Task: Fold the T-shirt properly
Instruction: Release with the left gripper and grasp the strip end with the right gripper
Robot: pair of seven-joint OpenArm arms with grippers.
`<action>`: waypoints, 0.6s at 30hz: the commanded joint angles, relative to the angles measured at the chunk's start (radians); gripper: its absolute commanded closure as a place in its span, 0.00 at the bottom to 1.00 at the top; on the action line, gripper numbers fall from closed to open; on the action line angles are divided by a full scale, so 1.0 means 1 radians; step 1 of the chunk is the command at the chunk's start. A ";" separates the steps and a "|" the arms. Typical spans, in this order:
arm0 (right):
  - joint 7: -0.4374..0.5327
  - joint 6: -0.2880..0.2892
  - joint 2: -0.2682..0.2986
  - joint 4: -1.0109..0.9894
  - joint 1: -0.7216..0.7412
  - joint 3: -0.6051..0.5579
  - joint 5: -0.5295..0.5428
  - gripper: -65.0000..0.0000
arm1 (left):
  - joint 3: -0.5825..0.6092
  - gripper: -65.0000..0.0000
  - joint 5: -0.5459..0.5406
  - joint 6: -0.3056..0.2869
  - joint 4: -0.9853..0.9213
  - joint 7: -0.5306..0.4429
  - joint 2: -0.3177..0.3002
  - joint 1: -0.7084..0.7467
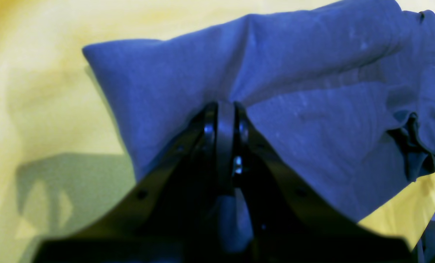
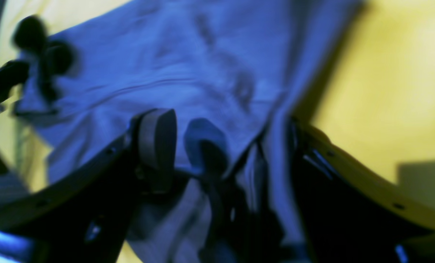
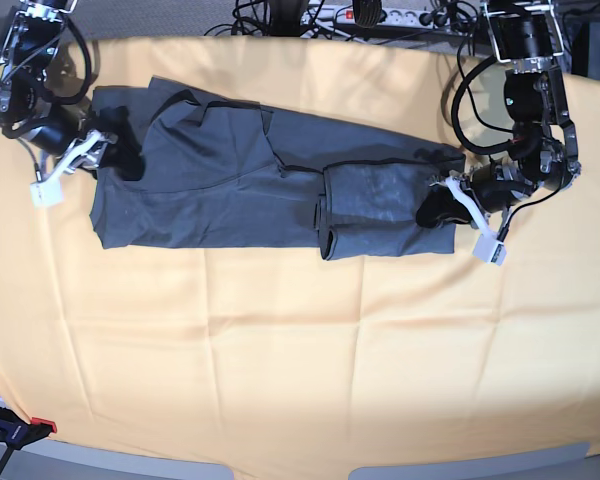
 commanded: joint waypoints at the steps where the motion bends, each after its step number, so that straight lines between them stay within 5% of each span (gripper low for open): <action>1: -0.006 0.013 0.002 0.009 0.002 0.003 0.009 0.38 | 0.005 1.00 0.045 0.012 0.002 0.037 -0.010 -0.003; 5: 0.031 0.060 -0.006 0.009 0.003 0.004 0.004 0.46 | 0.005 1.00 0.044 0.012 0.002 0.037 -0.011 -0.003; 9: 0.045 0.060 0.013 0.009 0.025 0.005 -0.024 0.95 | -0.006 1.00 -0.026 0.012 0.003 0.037 -0.025 -0.012; 10: 0.045 0.060 0.018 0.009 0.037 0.005 -0.033 1.00 | -0.021 1.00 -0.069 0.012 0.003 0.038 -0.032 -0.018; 18: 0.045 0.060 0.110 0.011 0.144 0.005 -0.185 1.00 | -0.285 1.00 -0.327 -0.065 0.005 0.165 -0.057 -0.095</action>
